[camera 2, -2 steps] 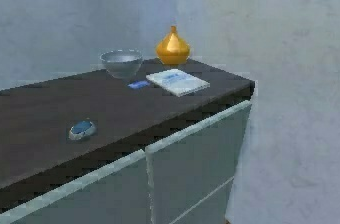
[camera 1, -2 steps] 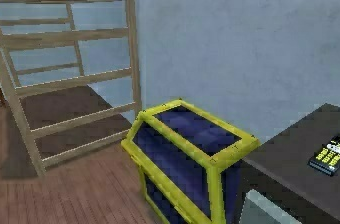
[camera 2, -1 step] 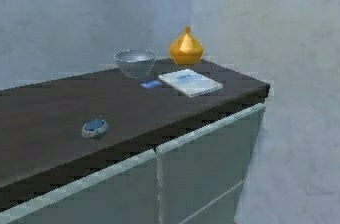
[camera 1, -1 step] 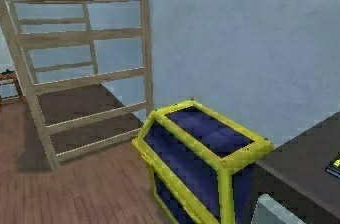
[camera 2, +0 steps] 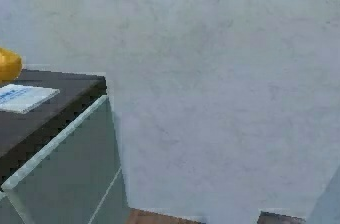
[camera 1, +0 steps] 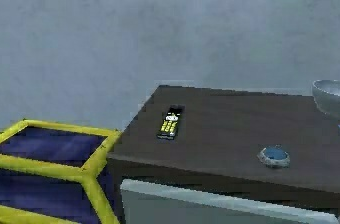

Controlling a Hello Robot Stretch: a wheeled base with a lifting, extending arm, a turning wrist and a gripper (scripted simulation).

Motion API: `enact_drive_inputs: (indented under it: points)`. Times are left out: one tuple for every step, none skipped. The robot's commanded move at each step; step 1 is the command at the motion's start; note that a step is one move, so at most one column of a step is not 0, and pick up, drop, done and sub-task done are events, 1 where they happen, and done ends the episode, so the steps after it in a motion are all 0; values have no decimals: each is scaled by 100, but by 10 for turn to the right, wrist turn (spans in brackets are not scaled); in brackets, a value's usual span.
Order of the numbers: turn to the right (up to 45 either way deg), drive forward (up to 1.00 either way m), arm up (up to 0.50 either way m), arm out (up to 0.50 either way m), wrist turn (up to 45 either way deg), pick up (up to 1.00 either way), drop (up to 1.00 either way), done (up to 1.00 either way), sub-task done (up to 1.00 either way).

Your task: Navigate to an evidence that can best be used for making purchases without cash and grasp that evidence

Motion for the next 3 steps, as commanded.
enact_drive_inputs:
  points:
    - [450, 0, 0, 0, 0, 0, 0, 0, 0]
    - [390, 0, 0, 0, 0, 0, 0, 0, 0]
    - [0, 65, 0, 0, 0, 0, 0, 0, 0]
